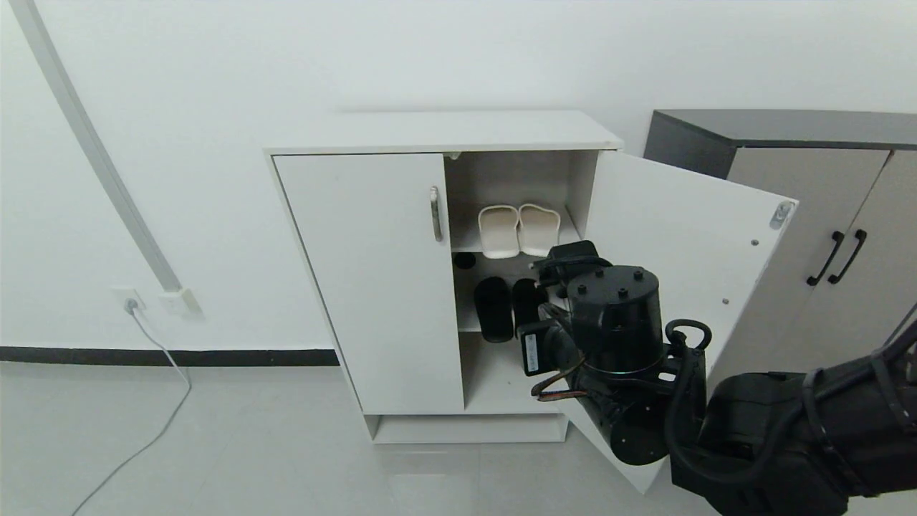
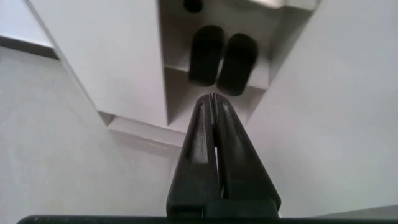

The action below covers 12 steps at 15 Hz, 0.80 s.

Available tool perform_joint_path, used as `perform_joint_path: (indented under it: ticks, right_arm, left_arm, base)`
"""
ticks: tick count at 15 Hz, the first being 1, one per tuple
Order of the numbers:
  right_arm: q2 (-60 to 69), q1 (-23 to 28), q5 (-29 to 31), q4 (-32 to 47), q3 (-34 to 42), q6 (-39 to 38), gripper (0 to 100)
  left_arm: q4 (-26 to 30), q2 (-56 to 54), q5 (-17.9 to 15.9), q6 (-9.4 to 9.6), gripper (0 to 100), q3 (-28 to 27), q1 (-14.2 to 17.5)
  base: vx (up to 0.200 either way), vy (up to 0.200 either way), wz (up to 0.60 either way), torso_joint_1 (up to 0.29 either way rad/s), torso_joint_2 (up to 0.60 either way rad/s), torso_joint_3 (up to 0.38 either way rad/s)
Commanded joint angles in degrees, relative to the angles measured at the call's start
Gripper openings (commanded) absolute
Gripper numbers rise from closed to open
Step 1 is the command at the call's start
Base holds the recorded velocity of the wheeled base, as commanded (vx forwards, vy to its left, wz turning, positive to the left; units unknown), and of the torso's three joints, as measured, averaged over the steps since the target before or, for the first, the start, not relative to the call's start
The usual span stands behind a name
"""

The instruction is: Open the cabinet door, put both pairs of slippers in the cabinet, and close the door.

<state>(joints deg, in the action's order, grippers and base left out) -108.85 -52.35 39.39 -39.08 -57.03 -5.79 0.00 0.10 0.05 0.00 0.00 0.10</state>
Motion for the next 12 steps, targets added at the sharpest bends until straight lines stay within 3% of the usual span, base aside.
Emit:
perform_joint_path:
  ticks: [1, 12]
  right_arm:
    - [-0.40, -0.04, 0.08, -0.03, -0.01, -0.01, 0]
    - [-0.31, -0.04, 0.08, -0.03, 0.51, -0.01, 0]
  left_arm:
    - [0.00, -0.01, 0.04, 0.00, 0, 0.00, -0.01]
    - [0.00, -0.01, 0.04, 0.00, 0, 0.00, -0.01]
  base:
    - [0.000, 0.000, 0.00, 0.115, -0.46, -0.334]
    - [0.000, 0.000, 0.00, 0.170, -0.48, -0.320]
